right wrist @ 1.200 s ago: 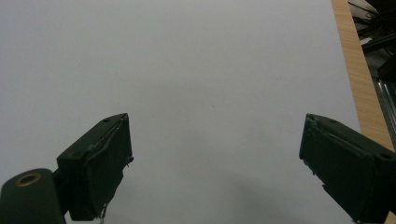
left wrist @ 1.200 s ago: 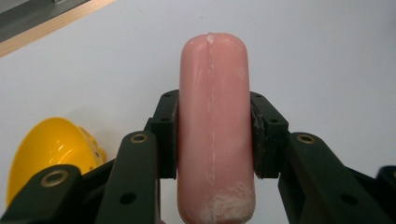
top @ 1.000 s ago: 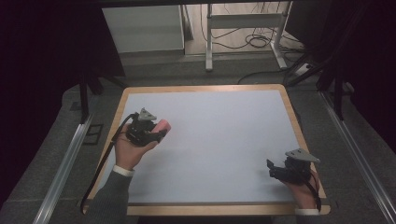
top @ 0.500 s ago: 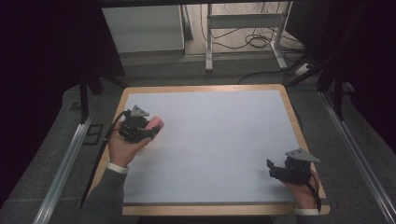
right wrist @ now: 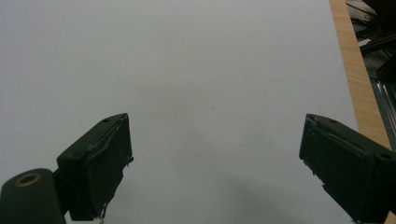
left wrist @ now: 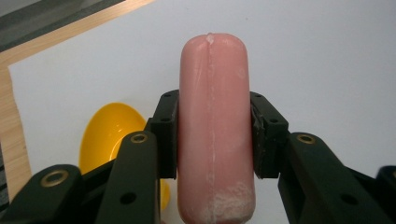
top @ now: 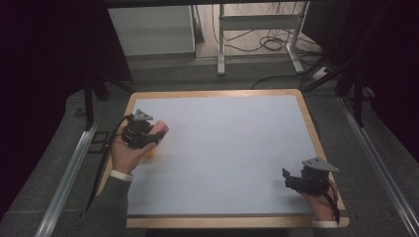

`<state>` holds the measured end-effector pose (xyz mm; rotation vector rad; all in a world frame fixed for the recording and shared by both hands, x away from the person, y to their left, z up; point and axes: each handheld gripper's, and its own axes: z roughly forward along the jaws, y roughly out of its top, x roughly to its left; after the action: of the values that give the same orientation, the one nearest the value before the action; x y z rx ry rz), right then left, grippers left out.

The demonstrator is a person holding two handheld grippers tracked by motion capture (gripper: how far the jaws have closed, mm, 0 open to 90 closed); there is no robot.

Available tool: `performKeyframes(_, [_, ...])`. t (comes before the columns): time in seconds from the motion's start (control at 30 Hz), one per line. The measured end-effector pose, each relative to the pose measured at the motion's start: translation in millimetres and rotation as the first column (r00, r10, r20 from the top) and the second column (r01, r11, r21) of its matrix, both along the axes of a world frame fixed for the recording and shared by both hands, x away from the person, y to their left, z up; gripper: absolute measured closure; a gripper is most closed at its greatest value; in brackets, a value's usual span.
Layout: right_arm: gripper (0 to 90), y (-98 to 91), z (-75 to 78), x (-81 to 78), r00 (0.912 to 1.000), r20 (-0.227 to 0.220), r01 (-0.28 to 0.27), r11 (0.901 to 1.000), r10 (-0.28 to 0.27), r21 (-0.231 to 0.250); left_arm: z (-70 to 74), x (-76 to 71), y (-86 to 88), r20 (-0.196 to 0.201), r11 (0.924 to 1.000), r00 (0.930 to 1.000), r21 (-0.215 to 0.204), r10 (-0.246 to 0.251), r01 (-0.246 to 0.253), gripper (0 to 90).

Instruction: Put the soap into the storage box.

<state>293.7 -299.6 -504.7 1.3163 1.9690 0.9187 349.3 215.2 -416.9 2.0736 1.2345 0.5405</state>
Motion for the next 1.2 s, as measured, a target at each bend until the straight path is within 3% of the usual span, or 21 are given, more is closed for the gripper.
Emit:
performKeyframes(0.53, [9.1,-0.2,-0.2,0.0,1.0000,0.000,-0.001,1.0000,0.001,-0.002,-7.1,8.7,13.9,-0.016,0.9987,0.9987,0.016,0.049,-0.049,60.3])
performKeyframes(1.2, [9.1,-0.7,-0.8,0.2,1.0000,0.000,0.003,1.0000,-0.003,-0.008,-23.5,21.6,34.3,-0.074,0.9948,0.9920,0.016,0.102,-0.101,60.3])
